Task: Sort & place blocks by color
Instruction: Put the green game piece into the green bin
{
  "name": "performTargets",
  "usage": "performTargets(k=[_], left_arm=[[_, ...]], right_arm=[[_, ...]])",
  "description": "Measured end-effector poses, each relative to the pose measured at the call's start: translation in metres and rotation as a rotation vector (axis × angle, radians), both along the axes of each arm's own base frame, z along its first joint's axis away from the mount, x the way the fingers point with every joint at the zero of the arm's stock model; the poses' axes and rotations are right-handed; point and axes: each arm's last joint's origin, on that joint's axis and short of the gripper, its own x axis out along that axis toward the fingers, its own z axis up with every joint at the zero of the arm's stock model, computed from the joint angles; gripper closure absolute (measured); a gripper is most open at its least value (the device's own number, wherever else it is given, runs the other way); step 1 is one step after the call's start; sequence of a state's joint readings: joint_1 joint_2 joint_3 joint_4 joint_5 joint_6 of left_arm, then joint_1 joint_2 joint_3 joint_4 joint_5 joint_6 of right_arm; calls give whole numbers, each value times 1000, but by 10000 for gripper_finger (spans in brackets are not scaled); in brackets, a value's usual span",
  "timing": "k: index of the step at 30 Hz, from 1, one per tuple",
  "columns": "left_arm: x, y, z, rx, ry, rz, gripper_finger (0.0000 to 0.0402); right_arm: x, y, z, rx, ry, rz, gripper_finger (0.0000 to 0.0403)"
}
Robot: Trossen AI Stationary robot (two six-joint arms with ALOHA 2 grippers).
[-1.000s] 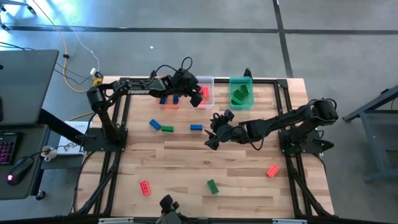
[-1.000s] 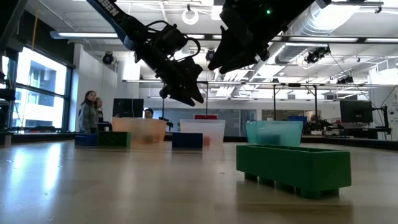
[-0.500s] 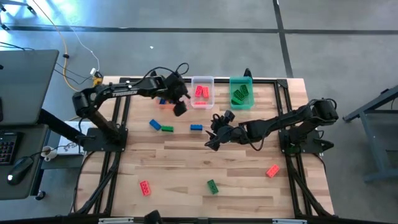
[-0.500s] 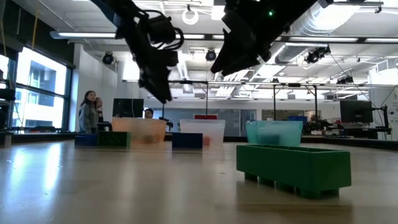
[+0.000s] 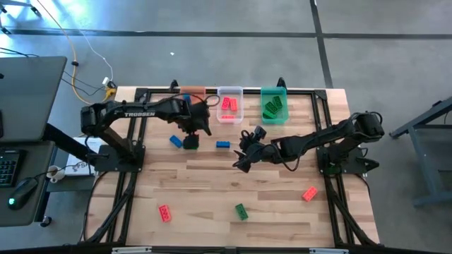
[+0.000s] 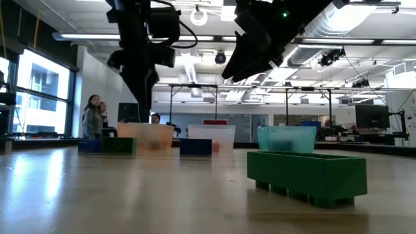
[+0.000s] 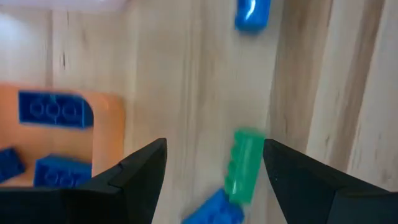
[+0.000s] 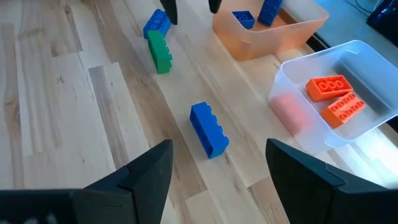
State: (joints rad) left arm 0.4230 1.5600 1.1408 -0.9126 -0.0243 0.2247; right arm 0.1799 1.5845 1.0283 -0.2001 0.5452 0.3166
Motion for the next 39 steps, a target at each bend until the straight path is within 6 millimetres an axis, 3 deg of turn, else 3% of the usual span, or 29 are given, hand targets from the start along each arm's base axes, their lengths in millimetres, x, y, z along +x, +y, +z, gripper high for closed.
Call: performTargets(k=[5,14,34,39], left_arm=[[-5,-13,-4,12,117,-43,149],[-16,-33,-42,-31,163,-87,149],[-26,-34,-78,-16,107,-66,149],[-30,-32,-82,-11,123,-51,174]], right_arm=[[0,0,0,2,1,4,157],[0,0,0,0,6,4,157],[0,0,0,2,6,2,157],[0,0,0,2,6,2,157]])
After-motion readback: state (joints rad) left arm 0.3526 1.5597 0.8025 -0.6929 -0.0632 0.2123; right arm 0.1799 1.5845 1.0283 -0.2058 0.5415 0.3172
